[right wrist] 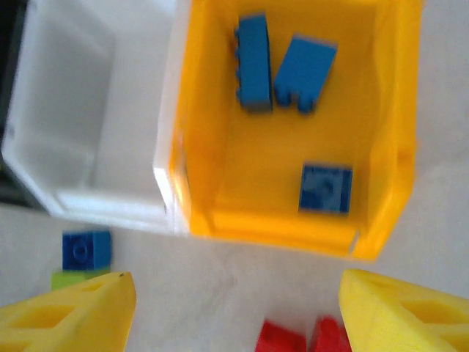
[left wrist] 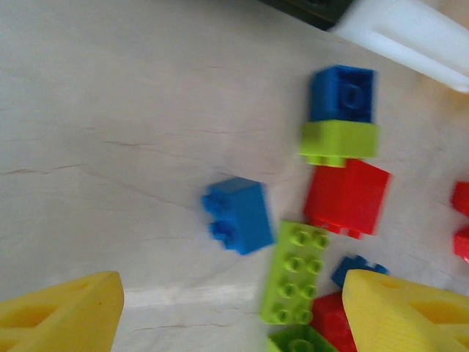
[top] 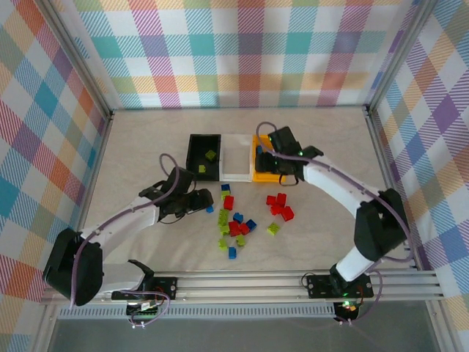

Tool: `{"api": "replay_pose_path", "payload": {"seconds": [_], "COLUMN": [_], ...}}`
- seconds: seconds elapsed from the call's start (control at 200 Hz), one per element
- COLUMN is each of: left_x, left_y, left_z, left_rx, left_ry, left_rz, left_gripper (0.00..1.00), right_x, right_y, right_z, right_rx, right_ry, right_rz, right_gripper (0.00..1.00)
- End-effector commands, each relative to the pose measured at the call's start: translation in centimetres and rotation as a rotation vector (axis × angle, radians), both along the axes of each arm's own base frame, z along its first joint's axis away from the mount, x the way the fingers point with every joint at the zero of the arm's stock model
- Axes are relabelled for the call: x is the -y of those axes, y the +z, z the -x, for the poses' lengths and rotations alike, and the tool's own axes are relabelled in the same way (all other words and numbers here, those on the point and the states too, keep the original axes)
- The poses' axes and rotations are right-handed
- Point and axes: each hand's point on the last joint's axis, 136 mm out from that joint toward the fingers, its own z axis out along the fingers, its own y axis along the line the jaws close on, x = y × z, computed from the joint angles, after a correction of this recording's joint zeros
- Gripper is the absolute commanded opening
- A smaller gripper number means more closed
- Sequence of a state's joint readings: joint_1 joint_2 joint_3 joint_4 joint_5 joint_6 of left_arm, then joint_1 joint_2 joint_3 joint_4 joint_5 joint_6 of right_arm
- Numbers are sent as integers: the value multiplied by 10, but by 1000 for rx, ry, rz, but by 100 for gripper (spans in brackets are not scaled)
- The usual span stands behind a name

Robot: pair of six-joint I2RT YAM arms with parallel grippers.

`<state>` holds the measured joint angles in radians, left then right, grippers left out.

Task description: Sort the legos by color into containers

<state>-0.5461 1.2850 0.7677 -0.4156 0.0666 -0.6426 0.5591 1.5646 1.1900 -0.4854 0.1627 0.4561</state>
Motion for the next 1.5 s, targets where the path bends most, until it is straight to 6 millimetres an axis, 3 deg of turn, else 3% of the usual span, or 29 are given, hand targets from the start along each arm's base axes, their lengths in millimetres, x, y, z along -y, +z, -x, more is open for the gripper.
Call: {"api": "replay_pose_path", "payload": {"seconds": [0.0, 0.085, 0.19, 0.345, 0.465, 0.785, 0.89, 1.025, 1.42, 1.495], "left_x": [30, 46, 50, 46, 47, 59, 62, 67, 44, 37], "left_y": [9, 2, -12, -36, -50, -60, -59, -50, -73, -72], "left_z": [6, 28, 60, 99, 118, 119, 121, 122, 137, 142], "left_rx": [9, -10, -47, -121, -166, -182, -183, -153, -236, -251], "left_ry": [-117, -208, -282, -306, -303, -302, -312, -330, -307, -300], "left_rz": [-17, -66, -116, -128, -123, -104, -117, -120, -199, -214], "left_gripper": [79, 82, 81, 67, 63, 60, 74, 79, 54, 62], "right_x": [3, 13, 24, 31, 32, 36, 38, 39, 38, 37], "right_y": [-8, -14, -19, -23, -26, -25, -23, -22, -19, -19], "right_z": [21, 38, 53, 63, 65, 68, 69, 69, 69, 69], "right_rx": [-10, -20, -27, -25, -26, -15, -6, -1, 2, 1], "right_ry": [-15, -26, -37, -45, -48, -52, -47, -49, -46, -45], "right_rz": [-54, -55, -58, -60, -60, -55, -52, -45, -59, -64], "right_gripper": [73, 73, 74, 74, 74, 73, 73, 74, 74, 74]}}
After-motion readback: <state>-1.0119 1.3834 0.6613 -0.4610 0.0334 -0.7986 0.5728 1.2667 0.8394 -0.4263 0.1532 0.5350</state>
